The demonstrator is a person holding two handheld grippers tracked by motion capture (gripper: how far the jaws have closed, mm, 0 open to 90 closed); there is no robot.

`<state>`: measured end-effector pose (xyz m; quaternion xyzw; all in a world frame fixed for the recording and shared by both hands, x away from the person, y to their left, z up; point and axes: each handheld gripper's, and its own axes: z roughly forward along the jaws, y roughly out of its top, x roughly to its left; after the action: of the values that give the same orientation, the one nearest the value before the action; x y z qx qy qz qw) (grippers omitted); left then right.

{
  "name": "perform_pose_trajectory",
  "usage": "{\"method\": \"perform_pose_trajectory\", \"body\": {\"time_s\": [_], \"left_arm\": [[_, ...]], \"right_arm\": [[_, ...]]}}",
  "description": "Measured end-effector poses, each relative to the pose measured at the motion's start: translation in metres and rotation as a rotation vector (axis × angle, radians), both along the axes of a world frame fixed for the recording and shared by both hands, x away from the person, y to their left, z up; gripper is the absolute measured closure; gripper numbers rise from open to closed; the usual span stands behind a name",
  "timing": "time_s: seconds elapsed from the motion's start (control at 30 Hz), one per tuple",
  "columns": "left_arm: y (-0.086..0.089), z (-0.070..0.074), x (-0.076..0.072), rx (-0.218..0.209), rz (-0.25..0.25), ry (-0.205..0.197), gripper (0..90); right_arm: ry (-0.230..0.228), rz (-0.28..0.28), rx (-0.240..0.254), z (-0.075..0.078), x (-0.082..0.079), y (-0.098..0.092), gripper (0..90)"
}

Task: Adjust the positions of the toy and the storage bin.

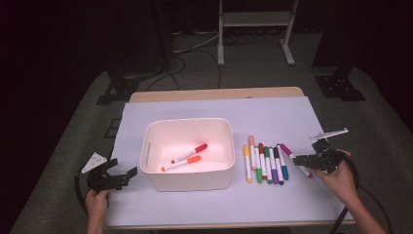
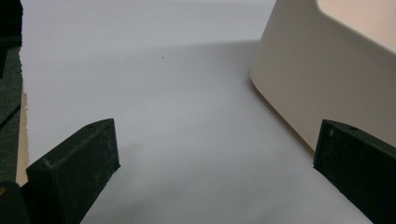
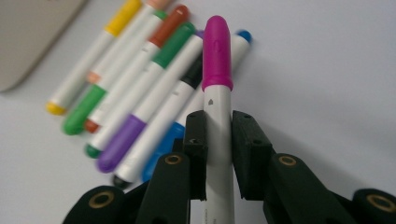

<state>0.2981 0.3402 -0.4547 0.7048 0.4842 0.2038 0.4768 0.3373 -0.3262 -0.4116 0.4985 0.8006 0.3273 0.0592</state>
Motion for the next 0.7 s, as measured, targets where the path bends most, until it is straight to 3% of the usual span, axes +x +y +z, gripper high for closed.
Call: {"method": "perform_pose_trajectory", "body": {"time_s": [0.1,0.7], "left_arm": [[0.000,0.000,0.000,0.000,0.000,0.000,0.0],[0.000,0.000,0.000,-0.004,-0.002,0.001,0.0]], "right_arm": [[-0.008,0.035,0.037,0.013,-0.005,0.005,76.1],[-0.109,0.258,0.075,0.087,-0.017,0.072,76.0]]}}
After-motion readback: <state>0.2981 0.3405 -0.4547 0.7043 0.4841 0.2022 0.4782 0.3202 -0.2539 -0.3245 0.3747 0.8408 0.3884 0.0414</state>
